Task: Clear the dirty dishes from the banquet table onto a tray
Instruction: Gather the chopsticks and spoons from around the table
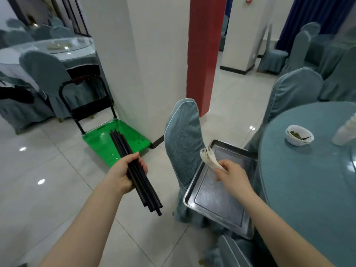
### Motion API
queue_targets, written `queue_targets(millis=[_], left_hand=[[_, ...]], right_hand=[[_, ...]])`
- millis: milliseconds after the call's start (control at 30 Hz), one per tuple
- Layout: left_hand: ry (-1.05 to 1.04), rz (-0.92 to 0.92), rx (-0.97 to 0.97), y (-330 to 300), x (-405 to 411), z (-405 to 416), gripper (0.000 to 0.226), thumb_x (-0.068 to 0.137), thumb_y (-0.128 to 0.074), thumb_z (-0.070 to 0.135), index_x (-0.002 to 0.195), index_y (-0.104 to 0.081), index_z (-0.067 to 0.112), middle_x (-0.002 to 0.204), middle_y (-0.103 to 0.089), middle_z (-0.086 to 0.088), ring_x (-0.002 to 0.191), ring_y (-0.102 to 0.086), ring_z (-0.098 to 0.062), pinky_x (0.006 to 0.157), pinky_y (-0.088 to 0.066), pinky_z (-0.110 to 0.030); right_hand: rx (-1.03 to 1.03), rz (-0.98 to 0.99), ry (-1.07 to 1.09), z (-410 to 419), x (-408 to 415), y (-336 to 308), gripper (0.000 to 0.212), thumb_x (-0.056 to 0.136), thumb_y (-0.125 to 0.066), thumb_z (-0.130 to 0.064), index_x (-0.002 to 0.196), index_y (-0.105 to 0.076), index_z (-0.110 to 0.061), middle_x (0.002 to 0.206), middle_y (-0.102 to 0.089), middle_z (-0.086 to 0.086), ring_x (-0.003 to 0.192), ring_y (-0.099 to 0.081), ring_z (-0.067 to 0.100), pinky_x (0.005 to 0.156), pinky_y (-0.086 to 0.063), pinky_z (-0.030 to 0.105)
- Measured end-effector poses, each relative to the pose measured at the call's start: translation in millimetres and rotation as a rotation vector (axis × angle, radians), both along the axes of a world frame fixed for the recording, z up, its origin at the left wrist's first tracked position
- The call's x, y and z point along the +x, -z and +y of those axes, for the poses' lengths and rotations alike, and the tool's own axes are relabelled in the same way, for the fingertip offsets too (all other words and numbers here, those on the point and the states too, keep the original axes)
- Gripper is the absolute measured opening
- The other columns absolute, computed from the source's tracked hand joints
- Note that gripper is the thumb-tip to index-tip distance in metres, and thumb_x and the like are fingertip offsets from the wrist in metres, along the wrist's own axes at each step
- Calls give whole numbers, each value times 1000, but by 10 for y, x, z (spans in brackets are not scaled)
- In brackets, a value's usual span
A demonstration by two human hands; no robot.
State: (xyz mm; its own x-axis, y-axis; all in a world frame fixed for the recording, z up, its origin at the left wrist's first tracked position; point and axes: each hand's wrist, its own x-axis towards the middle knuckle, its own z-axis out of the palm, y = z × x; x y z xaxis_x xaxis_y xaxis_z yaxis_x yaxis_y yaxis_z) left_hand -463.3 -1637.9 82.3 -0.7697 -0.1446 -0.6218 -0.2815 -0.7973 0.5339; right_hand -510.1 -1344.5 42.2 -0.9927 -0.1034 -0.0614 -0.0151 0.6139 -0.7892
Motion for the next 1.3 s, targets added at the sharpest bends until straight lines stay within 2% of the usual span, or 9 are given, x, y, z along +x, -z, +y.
queue_targets(millis=[333, 667, 767, 867, 967, 1067, 1133, 1233, 1300], left_hand=[[-36, 63, 42, -16, -1358, -1101, 22, 93, -51, 15, 72, -50, 9, 51, -52, 0, 40, -52, -12, 44, -49, -18], [164, 108, -17, -221, -3385, -2218, 27, 96, -45, 16, 69, -47, 12, 42, -49, 4, 36, -54, -9, 43, -51, -18], [274, 157, 25, -335, -4049, -2189, 25, 95, -44, 16, 70, -45, 14, 42, -47, 6, 37, -51, -7, 43, -48, -16], [380, 184, 62, -389, -4643, -2000, 25, 95, -43, 17, 70, -45, 16, 44, -47, 7, 38, -48, -6, 44, -47, -15], [531, 202, 62, -457, -5230, -1627, 25, 95, -44, 19, 70, -45, 16, 46, -46, 7, 39, -48, -6, 43, -46, -16], [650, 211, 102, -484, -5756, -1219, 24, 94, -49, 18, 70, -46, 15, 48, -46, 6, 39, -48, -6, 42, -46, -16], [762, 225, 154, -535, -6089, -986, 20, 80, -65, 13, 69, -48, 14, 50, -47, 6, 40, -49, -6, 42, -47, -17], [868, 255, 252, -579, -6600, -773, 65, 17, -93, 0, 66, -52, 13, 53, -49, 7, 42, -52, -6, 44, -48, -18], [905, 280, 277, -575, -6978, -634, 79, 4, -93, 1, 70, -51, 14, 55, -50, 7, 44, -53, -5, 45, -49, -18]], right_hand=[[26, 58, 7, -1116, -1386, -121, 6, 86, -63, -26, 86, -63, -32, 70, -66, -8, 67, -61, 7, 55, -43, 21], [-10, 119, 187, -2123, -2692, -247, 8, 89, -60, -25, 87, -63, -33, 70, -65, -6, 60, -58, 10, 53, -45, 22], [-25, 125, 323, -2042, -2945, -300, 11, 87, -62, -20, 88, -65, -31, 70, -66, -8, 63, -59, 4, 53, -43, 13], [-7, 118, 444, -1864, -3211, -344, 11, 86, -63, -17, 90, -67, -27, 74, -68, -7, 69, -61, 6, 60, -46, 19], [-56, 135, 572, -1613, -3508, -366, 11, 86, -63, -14, 91, -68, -23, 75, -69, -5, 68, -63, 3, 59, -47, 14], [-55, 135, 682, -1390, -3771, -363, 13, 86, -61, -14, 90, -69, -24, 77, -70, -3, 74, -65, 11, 67, -51, 21], [-41, 138, 749, -1254, -3952, -364, 15, 85, -61, -12, 87, -68, -25, 73, -69, -7, 68, -61, 3, 57, -44, 10], [-12, 134, 841, -1112, -4175, -391, 15, 83, -61, -13, 81, -67, -27, 63, -64, -17, 59, -54, -8, 53, -38, 5], [22, 126, 909, -1011, -4344, -382, 11, 83, -63, -17, 81, -67, -26, 62, -63, -14, 58, -54, -6, 52, -38, 8]])
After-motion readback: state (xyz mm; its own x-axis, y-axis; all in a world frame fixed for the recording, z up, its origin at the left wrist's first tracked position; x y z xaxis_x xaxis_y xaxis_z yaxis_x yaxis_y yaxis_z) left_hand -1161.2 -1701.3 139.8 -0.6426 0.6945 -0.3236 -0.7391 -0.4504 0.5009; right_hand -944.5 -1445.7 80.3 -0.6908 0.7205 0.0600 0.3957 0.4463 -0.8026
